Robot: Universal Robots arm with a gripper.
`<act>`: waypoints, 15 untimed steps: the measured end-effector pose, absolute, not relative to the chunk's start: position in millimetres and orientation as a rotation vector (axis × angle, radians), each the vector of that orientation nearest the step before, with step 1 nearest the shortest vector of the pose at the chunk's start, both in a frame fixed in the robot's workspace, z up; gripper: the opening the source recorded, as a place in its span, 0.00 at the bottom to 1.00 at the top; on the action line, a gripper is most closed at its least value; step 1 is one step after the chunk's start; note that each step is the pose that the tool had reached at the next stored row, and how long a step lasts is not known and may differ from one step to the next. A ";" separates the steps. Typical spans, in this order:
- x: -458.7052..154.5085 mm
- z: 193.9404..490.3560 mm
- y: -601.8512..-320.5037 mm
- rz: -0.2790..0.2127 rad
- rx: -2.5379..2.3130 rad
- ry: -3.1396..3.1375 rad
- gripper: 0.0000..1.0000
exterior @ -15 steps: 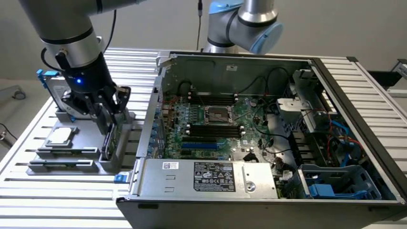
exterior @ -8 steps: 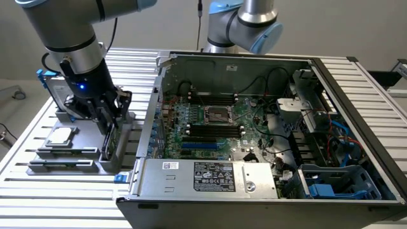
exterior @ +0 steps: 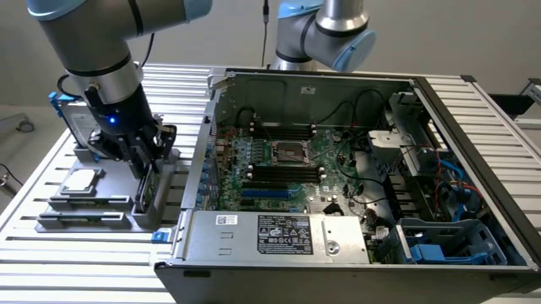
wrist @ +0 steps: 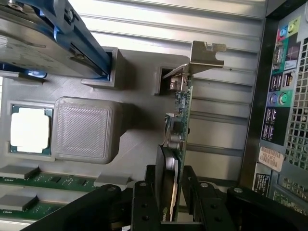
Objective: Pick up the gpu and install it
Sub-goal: 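Pick up the gpu and move the gpu toward the slot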
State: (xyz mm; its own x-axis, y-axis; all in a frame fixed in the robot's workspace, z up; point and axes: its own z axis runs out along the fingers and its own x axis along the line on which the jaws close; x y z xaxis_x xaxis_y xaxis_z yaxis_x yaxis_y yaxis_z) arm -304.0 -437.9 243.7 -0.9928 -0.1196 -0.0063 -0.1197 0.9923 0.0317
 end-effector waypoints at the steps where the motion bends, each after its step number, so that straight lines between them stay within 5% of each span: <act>1: -304.1 243.6 -437.6 0.051 -0.186 3.136 0.36; 15: -301.7 242.0 -437.4 0.051 -0.094 3.144 0.36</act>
